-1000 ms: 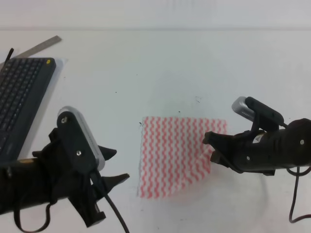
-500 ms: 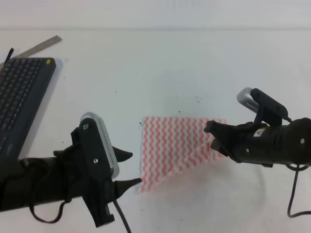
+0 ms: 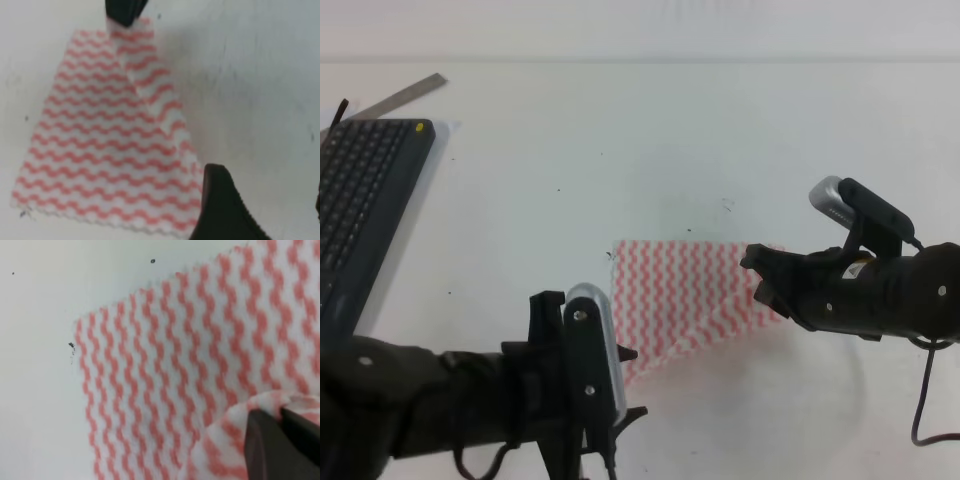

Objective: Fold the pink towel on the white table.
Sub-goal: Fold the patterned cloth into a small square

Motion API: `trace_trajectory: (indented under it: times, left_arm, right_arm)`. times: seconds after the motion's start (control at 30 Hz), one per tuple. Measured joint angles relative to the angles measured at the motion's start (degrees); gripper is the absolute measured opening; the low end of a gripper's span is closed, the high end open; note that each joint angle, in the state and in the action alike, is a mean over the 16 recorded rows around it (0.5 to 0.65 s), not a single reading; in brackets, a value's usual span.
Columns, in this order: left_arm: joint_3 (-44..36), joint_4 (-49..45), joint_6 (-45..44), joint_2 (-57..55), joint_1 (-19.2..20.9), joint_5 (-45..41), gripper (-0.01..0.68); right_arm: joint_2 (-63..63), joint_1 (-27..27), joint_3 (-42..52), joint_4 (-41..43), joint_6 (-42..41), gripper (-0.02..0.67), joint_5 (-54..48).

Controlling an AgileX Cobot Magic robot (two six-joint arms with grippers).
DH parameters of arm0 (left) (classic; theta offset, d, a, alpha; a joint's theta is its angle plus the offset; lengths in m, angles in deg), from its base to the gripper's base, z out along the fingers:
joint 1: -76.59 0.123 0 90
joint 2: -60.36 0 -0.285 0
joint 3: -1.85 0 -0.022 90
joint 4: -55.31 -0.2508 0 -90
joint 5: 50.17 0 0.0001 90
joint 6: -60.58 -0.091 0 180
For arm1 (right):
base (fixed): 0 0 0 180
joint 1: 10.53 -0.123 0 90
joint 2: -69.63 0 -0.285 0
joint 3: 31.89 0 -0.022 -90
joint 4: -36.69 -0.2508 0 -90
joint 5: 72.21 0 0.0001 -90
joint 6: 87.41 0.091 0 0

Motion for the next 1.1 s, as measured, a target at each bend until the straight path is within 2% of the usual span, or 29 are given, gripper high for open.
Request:
trace_trajectory:
  times: [0.27,1.1]
  left_arm:
    - [0.0,2.7,-1.1,-4.2,-3.0,4.8,0.367]
    - [0.9,4.0,-4.4,-10.6,-3.1,10.2,0.366]
  right_arm:
    - [0.1,0.0,0.0,0.0,0.0,-0.015,0.2]
    - [0.1,0.0,0.0,0.5,-0.9,-0.014,0.1]
